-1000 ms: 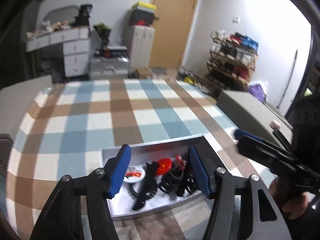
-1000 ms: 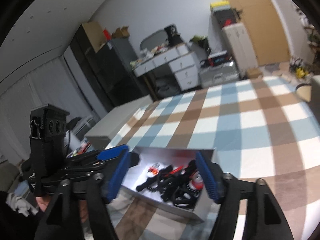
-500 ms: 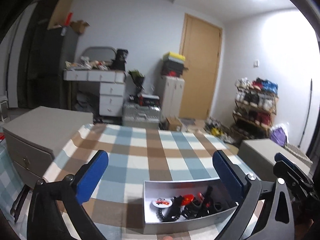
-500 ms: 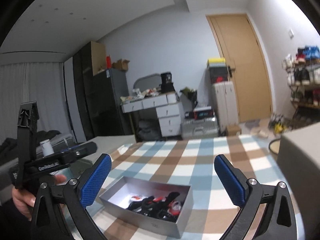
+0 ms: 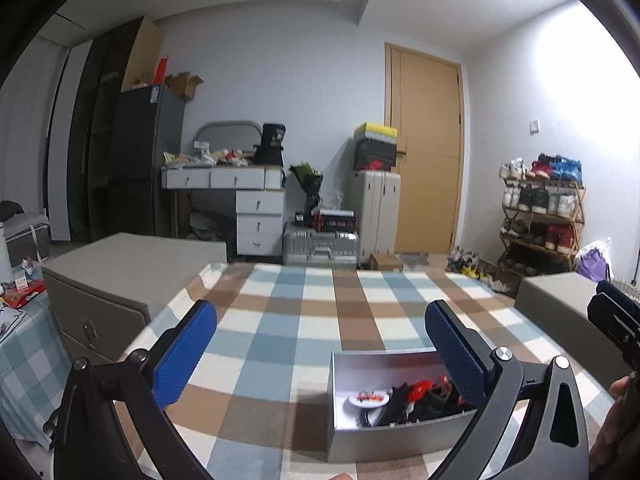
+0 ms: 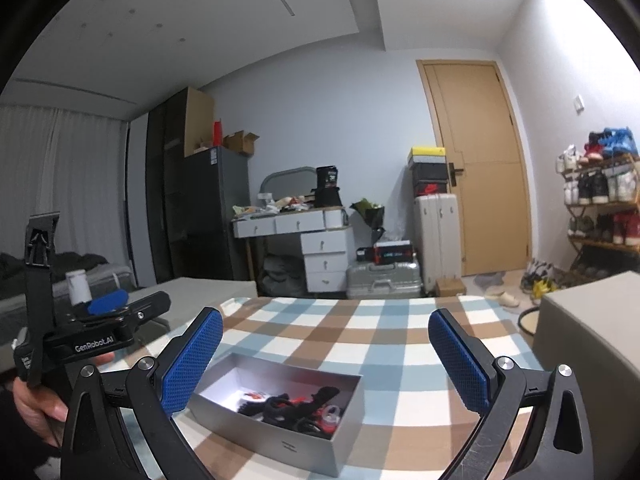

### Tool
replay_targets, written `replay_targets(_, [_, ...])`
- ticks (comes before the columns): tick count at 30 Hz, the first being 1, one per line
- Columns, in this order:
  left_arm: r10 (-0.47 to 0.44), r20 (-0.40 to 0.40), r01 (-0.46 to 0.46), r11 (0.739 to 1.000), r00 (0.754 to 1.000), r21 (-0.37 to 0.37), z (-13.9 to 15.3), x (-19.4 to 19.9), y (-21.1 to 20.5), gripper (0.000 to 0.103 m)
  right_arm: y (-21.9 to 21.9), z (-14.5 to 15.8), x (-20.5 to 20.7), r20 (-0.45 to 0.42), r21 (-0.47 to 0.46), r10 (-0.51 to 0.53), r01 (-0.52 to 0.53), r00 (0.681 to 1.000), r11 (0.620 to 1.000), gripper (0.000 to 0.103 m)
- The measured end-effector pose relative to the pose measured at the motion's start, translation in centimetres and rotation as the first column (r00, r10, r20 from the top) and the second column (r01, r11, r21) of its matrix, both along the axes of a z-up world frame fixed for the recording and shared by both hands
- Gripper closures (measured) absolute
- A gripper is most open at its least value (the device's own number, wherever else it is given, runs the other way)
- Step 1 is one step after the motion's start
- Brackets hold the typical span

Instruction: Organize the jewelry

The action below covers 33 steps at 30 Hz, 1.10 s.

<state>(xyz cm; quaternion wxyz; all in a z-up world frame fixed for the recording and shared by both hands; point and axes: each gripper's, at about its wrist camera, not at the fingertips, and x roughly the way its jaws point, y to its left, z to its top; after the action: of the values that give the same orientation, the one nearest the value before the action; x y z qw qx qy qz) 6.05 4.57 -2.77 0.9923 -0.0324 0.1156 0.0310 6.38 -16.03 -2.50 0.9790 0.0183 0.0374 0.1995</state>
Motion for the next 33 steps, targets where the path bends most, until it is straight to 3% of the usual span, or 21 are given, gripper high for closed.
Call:
replay_targets(13, [0.014,-0.012,-0.013,0.996,1.0,0.083,-1.7,-0.2,-1.6,0.001,1.1,-2.4,0.4,-0.02,-0.103,-0.041,0.038,0.999,0.994,0.0])
replay_targets(18, [0.001,-0.039,0.003,0.996,0.999,0.087,-2.1,0.2,-2.1,0.001,1.1,-2.6,1.2,-0.065,-0.109,-0.053,0.045,0.997,0.993,0.0])
replay_targets(23, [-0.005,-0.099,0.012,0.998,0.995,0.065,-2.3,0.8,-1.7,0.001,1.5,-3.3,3.2,-0.171,-0.143,-0.056,0.031,0.984,0.989,0.0])
replay_targets(33, [0.013,-0.082,-0.009,0.998,0.997,0.054,-2.1,0.2,-1.9,0.001,1.4,-3.2,3.0,-0.16,-0.143,-0.046,0.023,0.986,0.99,0.0])
